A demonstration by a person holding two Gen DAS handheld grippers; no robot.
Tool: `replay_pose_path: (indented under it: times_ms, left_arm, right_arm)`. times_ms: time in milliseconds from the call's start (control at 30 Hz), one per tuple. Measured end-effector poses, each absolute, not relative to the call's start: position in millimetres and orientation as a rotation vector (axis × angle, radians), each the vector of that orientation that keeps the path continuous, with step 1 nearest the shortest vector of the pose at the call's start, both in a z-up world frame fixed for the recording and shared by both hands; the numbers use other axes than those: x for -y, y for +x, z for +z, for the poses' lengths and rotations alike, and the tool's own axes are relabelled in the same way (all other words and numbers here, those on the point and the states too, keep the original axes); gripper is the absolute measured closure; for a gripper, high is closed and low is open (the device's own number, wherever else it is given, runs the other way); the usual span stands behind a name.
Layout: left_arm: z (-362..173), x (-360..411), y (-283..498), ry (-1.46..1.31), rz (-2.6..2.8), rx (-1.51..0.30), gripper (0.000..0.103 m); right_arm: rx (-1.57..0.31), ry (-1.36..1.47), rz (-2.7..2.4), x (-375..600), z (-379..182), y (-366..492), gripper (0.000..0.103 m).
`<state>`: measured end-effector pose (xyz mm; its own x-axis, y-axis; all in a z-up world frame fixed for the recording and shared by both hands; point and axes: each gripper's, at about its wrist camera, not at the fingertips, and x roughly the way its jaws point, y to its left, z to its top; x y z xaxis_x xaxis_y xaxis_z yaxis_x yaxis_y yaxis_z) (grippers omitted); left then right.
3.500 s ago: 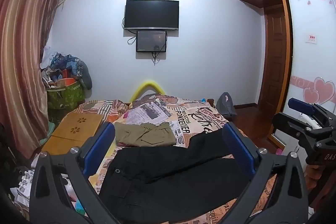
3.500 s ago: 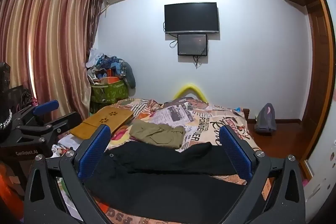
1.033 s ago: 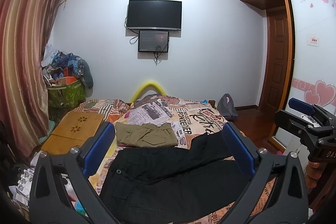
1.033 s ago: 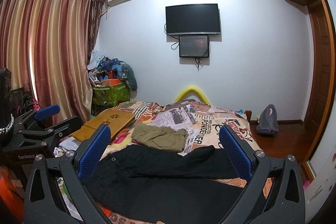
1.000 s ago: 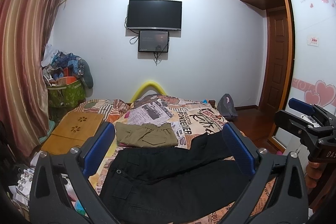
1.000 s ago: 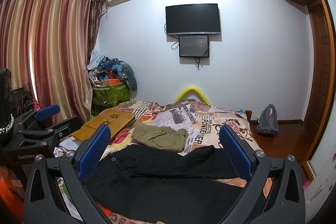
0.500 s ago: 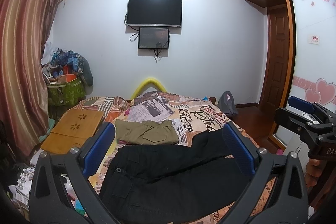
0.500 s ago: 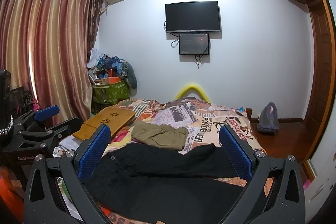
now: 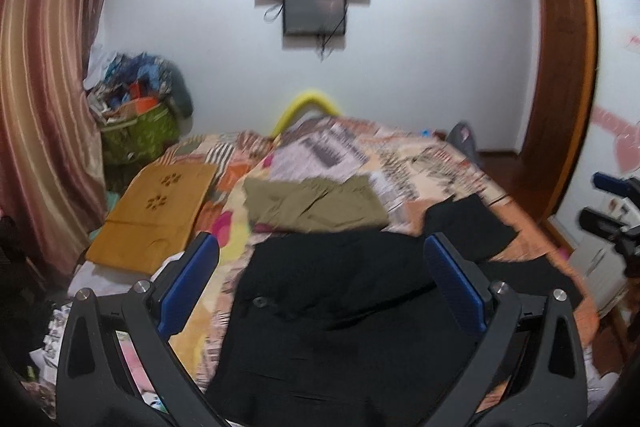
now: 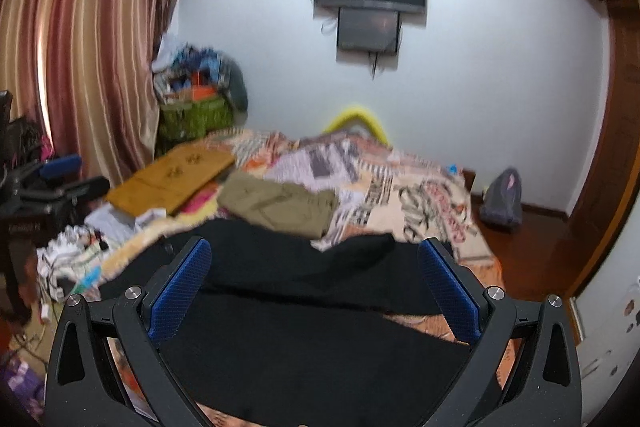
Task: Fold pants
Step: 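Lower both tools and grasp the black trousers' waistband edge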
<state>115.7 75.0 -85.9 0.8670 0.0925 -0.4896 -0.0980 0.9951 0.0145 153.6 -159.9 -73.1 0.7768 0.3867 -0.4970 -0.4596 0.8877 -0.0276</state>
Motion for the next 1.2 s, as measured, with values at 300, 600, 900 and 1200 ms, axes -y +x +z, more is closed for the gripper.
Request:
replay_pose_path:
  times_ms: [300, 600, 900, 1200]
  left_arm:
    - [-150.0, -131.9, 208.6, -0.032, 0.141, -0.695, 0.000]
    - [-206.7, -180.3, 308.7, -0.102, 0.176, -0.867, 0.000]
    - [-267.4, -203.8, 384.5, -0.064, 0.177, -1.010, 0.012]
    - [-322.9, -223.6, 425.6, -0.130, 0.121, -1.180, 0.015]
  right_arm:
    - [-0.607, -0.222, 0.439, 161.7, -109.2, 215.0, 0.000]
    - [-0.663, -0.275, 0.405, 166.3, -135.8, 281.7, 0.000]
    - [-0.765, -0.254, 0.425, 168.7, -166.5, 357.9, 0.001]
    - [-0.878, -0.269, 0.552, 153.7, -193.8, 406.9, 0.003]
